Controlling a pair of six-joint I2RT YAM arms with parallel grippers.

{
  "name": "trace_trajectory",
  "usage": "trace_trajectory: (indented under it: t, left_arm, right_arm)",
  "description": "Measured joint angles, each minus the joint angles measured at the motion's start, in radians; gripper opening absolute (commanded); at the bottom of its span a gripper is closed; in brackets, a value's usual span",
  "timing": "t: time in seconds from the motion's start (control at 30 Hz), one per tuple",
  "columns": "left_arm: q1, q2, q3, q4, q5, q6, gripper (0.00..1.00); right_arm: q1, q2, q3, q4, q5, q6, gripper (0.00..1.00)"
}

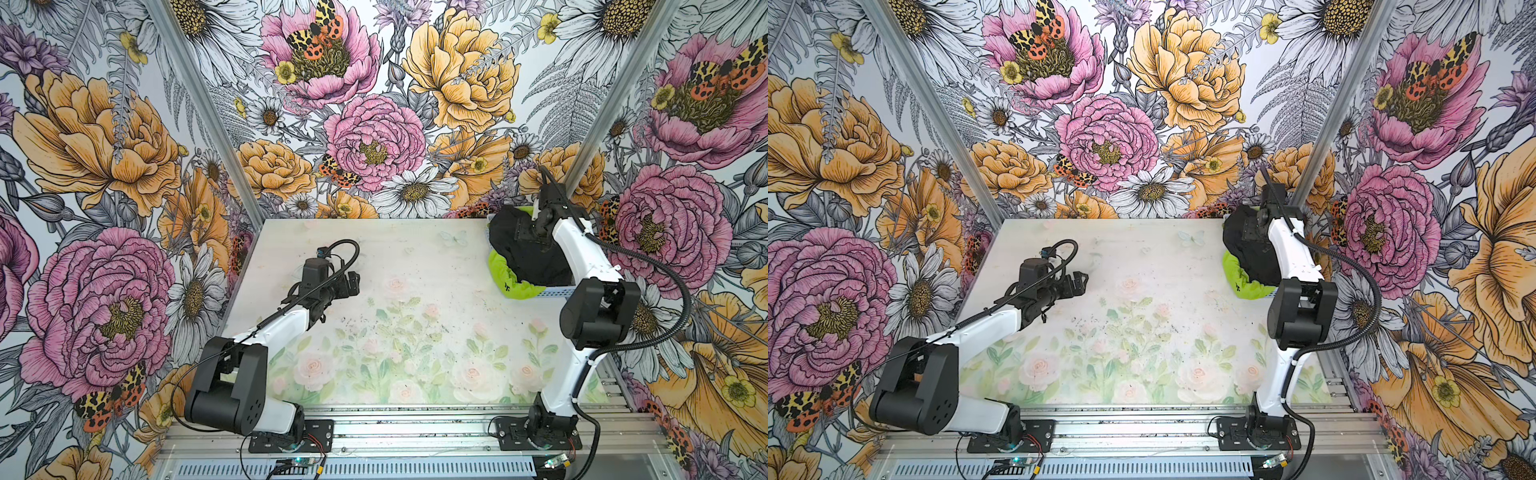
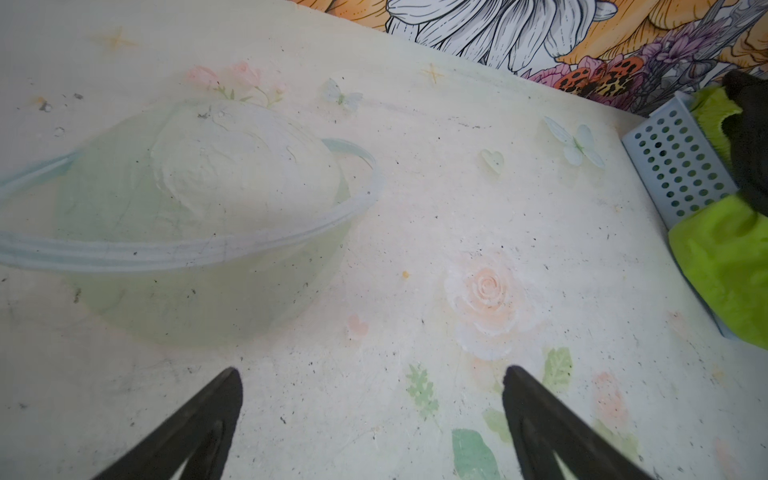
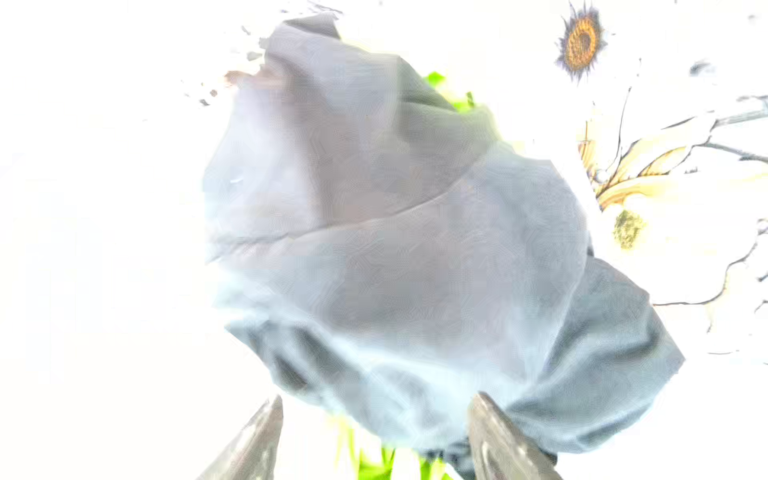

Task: Fold and stack the mixed laundry pile
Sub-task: 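Lift the black shirt out with the right gripper onto the table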

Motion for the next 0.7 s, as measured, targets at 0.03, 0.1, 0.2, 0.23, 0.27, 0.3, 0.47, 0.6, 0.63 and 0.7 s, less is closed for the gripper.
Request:
trace_trajectory:
  t: [0.03,0.1,0.2,0.23,0.27,0.3,0.47,0.6,0.63,0.7]
  left_arm:
    - [0.0,0.006,0.002,-0.001,0.0,0.0,0.99]
    - [-0.001,0.014,0.005,0.0,0.0,0.0,0.99]
    - [-0.005,0.021,0.006,0.0,0.0,-0.004,0.99]
    - [-0.006,0.021,0.007,0.0,0.0,-0.007,0.99]
    - [-0.006,0.021,0.007,0.0,0.0,-0.007,0.99]
    - [-0.007,0.021,0.008,0.0,0.0,-0.008,0.99]
    - [-0.01,0.021,0.009,0.0,0.0,-0.008,0.99]
    - [-0.011,0.02,0.013,-0.001,0.0,-0.008,0.99]
    - [-0.011,0.019,0.015,-0.002,0.0,-0.008,0.99]
    - [-0.012,0.012,0.021,-0.002,0.0,-0.007,0.99]
  right_arm:
    - [-0.005,0.033,0.019,0.0,-0.004,0.001,0.74]
    - [-0.006,0.106,0.051,0.0,-0.006,0.002,0.68]
    - [-0.006,0.203,0.078,0.002,-0.006,0.008,0.4]
    - [-0.006,0.225,0.08,0.002,-0.005,0.01,0.27]
    - [-0.006,0.238,0.08,0.001,-0.005,0.014,0.16]
    - [-0.006,0.245,0.08,-0.002,-0.004,0.02,0.05]
    - [-0.004,0.192,0.08,-0.015,-0.004,0.039,0.0]
    - [0.01,0.051,0.079,-0.032,-0.011,0.039,0.0]
    - [0.015,0.007,0.079,-0.032,-0.019,0.039,0.0]
    - [0.027,-0.096,0.081,-0.033,-0.047,0.039,0.0]
